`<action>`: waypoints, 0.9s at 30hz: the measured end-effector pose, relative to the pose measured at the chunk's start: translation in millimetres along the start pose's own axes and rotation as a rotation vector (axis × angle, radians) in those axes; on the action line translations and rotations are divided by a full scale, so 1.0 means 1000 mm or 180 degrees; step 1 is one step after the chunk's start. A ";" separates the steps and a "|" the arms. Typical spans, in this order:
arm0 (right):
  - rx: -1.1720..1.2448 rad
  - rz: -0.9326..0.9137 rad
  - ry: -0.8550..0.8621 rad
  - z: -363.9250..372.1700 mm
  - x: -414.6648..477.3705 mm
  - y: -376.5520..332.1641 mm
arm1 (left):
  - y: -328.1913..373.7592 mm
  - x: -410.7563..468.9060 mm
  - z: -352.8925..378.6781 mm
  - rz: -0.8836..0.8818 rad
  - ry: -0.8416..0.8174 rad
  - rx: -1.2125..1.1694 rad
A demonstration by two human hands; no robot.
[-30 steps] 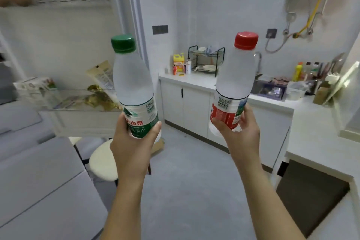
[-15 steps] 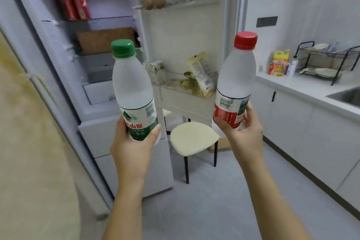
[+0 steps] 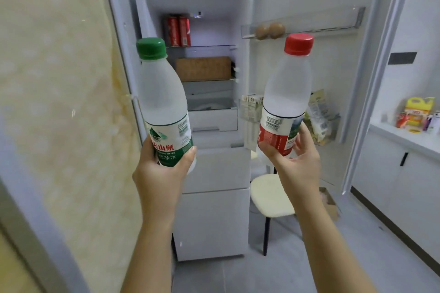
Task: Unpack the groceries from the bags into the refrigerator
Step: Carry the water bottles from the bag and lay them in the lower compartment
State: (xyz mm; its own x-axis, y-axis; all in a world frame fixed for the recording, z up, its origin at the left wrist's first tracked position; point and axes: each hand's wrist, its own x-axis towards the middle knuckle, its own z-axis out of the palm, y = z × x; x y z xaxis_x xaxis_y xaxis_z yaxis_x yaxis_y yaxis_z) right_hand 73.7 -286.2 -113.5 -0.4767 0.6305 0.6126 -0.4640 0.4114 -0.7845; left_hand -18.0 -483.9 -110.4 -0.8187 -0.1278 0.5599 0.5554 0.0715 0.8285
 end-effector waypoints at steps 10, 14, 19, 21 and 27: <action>0.0147 -0.0060 -0.0162 0.059 -0.006 -0.006 | -0.003 0.026 -0.028 0.0195 0.0031 -0.0098; 0.0178 -0.0071 -0.0197 0.071 -0.004 -0.008 | -0.007 0.032 -0.034 0.0227 0.0027 -0.0092; 0.0199 -0.0057 -0.0231 0.080 -0.006 -0.009 | -0.015 0.040 -0.038 0.0242 -0.0009 -0.0113; 0.0192 -0.0047 -0.0221 0.083 -0.007 -0.008 | -0.019 0.044 -0.039 0.0215 -0.0053 -0.0133; 0.0129 -0.0008 -0.0219 0.098 -0.003 -0.001 | -0.029 0.058 -0.037 0.0116 -0.0159 -0.0165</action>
State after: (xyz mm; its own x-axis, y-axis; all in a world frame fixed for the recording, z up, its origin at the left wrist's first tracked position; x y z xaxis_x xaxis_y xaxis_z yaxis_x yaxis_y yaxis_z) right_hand 2.4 -353.1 -104.7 -0.5250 0.5822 0.6208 -0.4944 0.3851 -0.7793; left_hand -76.1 -529.6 -102.4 -0.8033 -0.0764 0.5906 0.5907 0.0237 0.8065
